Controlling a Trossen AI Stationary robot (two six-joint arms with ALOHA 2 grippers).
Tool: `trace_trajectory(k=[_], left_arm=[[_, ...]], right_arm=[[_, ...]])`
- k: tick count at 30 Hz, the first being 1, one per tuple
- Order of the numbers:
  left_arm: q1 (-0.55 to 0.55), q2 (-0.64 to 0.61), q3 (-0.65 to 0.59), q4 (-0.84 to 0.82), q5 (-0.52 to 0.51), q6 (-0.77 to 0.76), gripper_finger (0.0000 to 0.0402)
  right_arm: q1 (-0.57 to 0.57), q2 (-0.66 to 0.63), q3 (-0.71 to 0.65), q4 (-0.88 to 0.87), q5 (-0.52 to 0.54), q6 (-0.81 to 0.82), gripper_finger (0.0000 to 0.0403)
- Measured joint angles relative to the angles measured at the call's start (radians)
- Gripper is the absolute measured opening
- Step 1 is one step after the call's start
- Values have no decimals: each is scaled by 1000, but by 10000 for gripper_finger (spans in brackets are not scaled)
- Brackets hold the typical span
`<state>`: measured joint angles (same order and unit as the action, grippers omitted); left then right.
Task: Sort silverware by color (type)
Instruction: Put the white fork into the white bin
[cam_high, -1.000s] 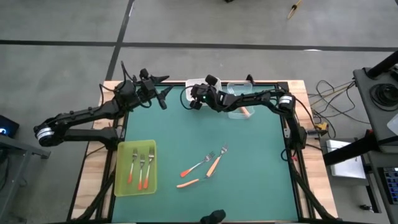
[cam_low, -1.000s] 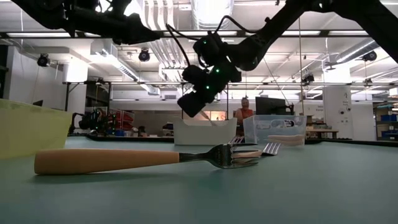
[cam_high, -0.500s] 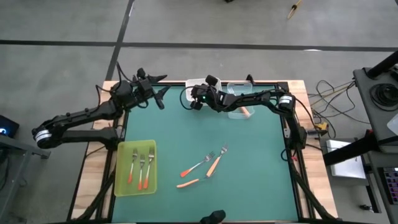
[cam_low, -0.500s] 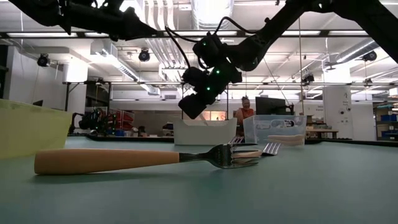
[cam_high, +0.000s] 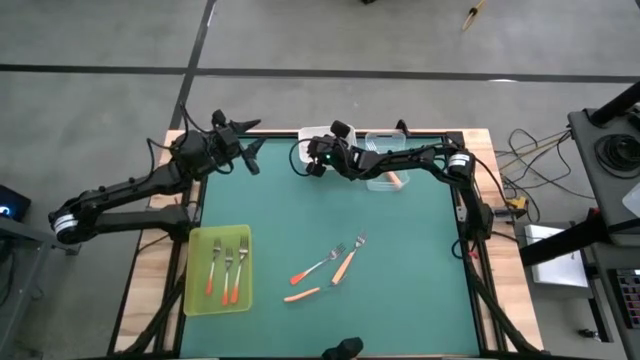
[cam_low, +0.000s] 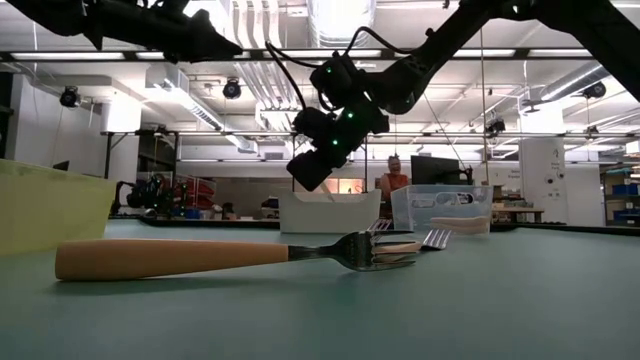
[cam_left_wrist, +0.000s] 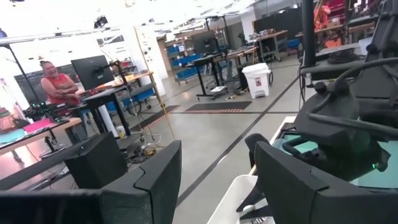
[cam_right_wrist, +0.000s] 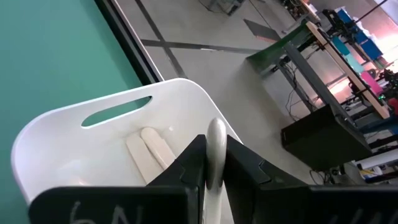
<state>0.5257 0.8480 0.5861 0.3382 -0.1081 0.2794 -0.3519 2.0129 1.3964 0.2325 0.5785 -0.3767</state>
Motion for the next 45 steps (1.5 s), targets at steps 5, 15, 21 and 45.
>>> trace_trajectory(k=[5, 15, 21, 45], left_arm=[[0, 0, 0, -5, 0, 0, 185], [0, 0, 0, -2, 1, 0, 185], [0, 0, 0, -1, 1, 0, 184], [0, -1, 0, 11, 2, -9, 184]], right_arm=[[0, 0, 0, 0, 0, 0, 34], [0, 0, 0, 0, -1, 0, 34], [0, 0, 0, 2, -1, -1, 34], [0, -1, 1, 8, -28, 1, 75]])
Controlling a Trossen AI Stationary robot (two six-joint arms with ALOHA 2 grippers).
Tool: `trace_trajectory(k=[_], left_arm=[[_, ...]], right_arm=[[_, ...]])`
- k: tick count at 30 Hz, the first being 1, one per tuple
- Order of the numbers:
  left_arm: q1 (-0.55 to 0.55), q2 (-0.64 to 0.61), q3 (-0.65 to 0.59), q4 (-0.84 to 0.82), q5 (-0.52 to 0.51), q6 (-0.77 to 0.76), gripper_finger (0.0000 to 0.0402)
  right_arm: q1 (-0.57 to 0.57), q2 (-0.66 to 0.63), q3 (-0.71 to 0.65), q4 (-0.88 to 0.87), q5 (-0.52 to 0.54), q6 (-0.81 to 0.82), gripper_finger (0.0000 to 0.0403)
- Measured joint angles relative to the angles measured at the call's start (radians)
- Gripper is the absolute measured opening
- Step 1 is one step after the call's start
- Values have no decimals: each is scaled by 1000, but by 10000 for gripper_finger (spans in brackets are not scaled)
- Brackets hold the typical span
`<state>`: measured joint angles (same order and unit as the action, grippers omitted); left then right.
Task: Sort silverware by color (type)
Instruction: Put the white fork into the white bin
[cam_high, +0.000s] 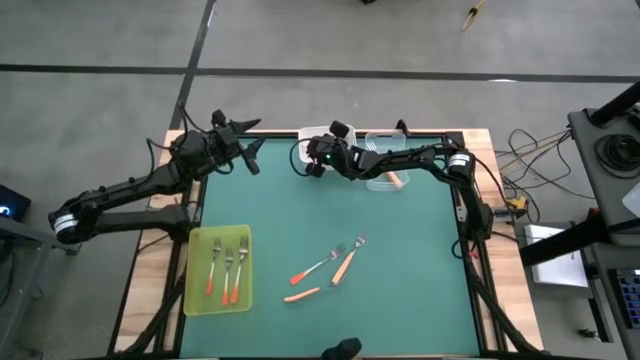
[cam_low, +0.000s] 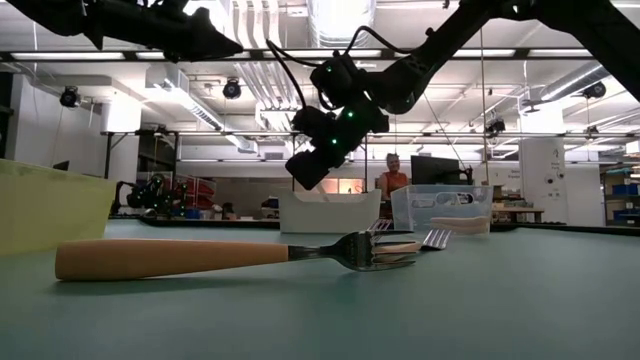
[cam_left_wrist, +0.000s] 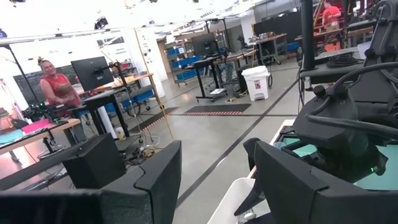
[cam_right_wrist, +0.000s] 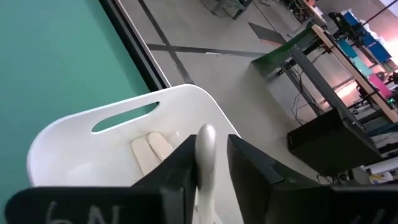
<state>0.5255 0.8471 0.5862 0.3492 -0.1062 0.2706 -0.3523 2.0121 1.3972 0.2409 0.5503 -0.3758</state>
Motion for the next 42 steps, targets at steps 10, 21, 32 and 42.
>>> trace_trajectory(k=[10, 21, 32, 42], left_arm=[[0, 0, 0, 13, 0, -18, 184], [0, 0, 0, 12, 1, -18, 184], [0, 0, 0, 9, 0, -18, 185], [0, 0, 0, 9, 1, -17, 185]], right_arm=[[3, -1, 7, 3, -2, 17, 111], [0, -1, 21, -24, 2, 27, 112], [1, -1, 21, -52, 28, -35, 96], [1, -1, 39, -85, 27, 90, 125]])
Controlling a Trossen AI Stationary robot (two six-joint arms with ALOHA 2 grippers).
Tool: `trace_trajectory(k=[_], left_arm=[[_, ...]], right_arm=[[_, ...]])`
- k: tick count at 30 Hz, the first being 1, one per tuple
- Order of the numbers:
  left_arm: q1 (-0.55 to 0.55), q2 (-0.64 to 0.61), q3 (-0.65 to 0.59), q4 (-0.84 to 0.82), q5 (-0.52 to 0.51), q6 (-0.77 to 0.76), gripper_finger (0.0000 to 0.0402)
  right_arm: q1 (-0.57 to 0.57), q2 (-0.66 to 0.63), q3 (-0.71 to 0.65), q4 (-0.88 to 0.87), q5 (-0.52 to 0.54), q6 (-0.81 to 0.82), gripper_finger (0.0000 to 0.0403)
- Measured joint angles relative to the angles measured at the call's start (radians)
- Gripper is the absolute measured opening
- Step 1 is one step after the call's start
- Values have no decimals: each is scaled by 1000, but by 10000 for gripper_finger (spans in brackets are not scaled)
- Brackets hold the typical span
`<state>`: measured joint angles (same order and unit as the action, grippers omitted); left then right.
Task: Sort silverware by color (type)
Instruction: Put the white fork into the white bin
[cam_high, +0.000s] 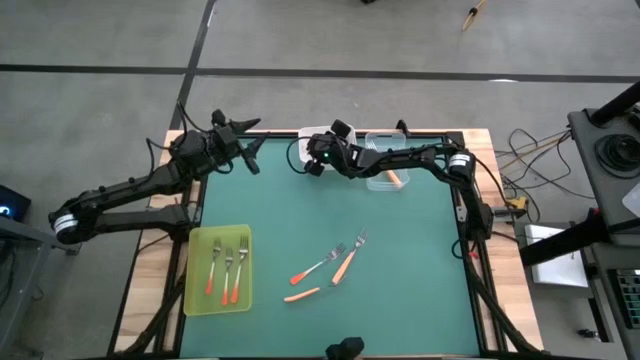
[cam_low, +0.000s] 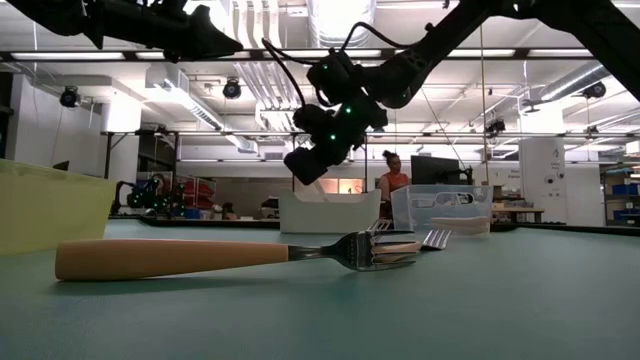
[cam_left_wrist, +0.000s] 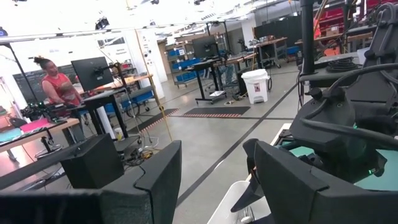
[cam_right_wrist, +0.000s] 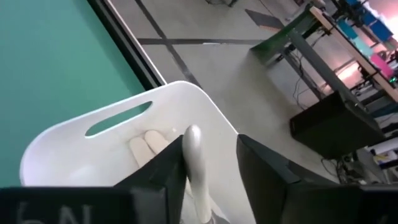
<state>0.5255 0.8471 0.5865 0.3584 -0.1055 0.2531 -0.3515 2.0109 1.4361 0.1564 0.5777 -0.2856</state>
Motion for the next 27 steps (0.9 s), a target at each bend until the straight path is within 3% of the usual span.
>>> trace_trajectory(k=[8, 13, 17, 22, 27], left_arm=[[0, 0, 0, 0, 0, 0, 185], [0, 0, 0, 0, 0, 4, 185], [0, 0, 0, 0, 0, 3, 185], [0, 2, 0, 1, 0, 0, 185], [0, 2, 0, 5, 0, 0, 185]], right_arm=[[0, 0, 16, -10, -2, 29, 180], [0, 0, 64, -81, 0, 34, 183], [5, 0, 123, -170, 79, 98, 183], [5, -2, 199, -374, 66, 221, 183], [5, -2, 247, -443, -18, 271, 183]])
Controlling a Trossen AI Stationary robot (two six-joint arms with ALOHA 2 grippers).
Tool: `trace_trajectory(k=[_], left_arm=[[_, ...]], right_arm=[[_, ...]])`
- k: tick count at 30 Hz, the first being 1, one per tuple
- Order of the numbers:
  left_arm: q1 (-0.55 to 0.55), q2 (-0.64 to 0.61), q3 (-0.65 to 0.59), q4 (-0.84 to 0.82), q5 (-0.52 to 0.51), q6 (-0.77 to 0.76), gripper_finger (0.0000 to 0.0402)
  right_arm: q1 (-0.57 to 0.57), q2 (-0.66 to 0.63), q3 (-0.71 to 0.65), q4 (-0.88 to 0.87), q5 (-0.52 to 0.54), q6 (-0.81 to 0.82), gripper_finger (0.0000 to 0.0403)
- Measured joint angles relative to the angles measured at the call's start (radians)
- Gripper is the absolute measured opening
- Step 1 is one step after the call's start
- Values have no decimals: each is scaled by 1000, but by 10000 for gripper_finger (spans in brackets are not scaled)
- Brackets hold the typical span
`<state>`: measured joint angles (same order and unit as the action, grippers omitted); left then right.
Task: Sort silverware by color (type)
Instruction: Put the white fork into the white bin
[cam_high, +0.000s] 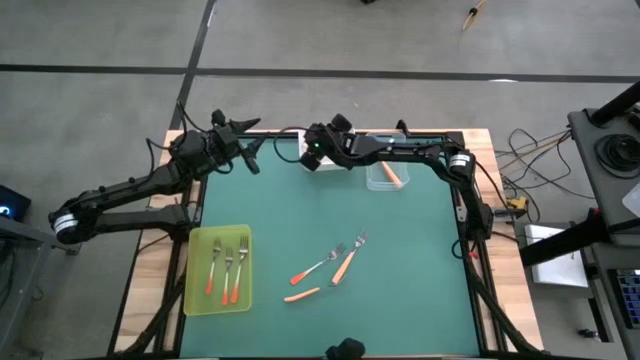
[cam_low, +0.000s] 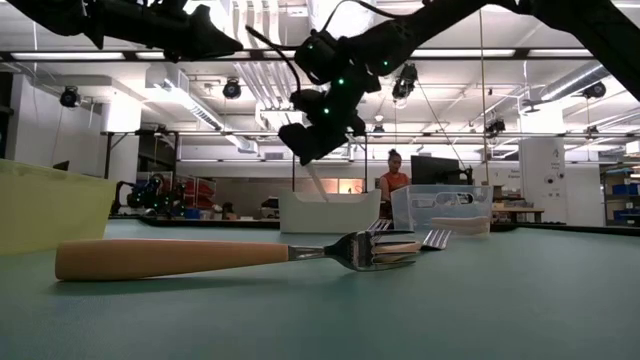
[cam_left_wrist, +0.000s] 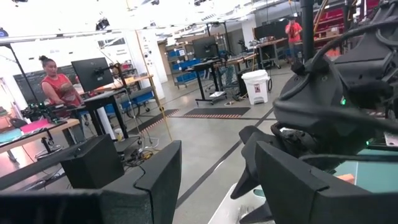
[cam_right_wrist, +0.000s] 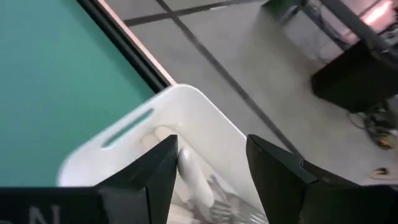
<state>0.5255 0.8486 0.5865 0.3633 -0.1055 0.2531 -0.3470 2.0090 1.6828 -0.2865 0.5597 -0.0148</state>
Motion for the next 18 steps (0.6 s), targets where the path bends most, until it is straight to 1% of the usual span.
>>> trace_trajectory(k=[2, 11, 18], left_arm=[[0, 1, 0, 0, 0, 0, 185], [0, 1, 0, -1, 0, -4, 185], [0, 1, 0, -6, 0, -4, 185]], right_arm=[[0, 0, 12, -1, -19, 13, 183], [0, 0, 50, -26, -18, 45, 183], [3, -9, 72, -32, -17, -2, 183]])
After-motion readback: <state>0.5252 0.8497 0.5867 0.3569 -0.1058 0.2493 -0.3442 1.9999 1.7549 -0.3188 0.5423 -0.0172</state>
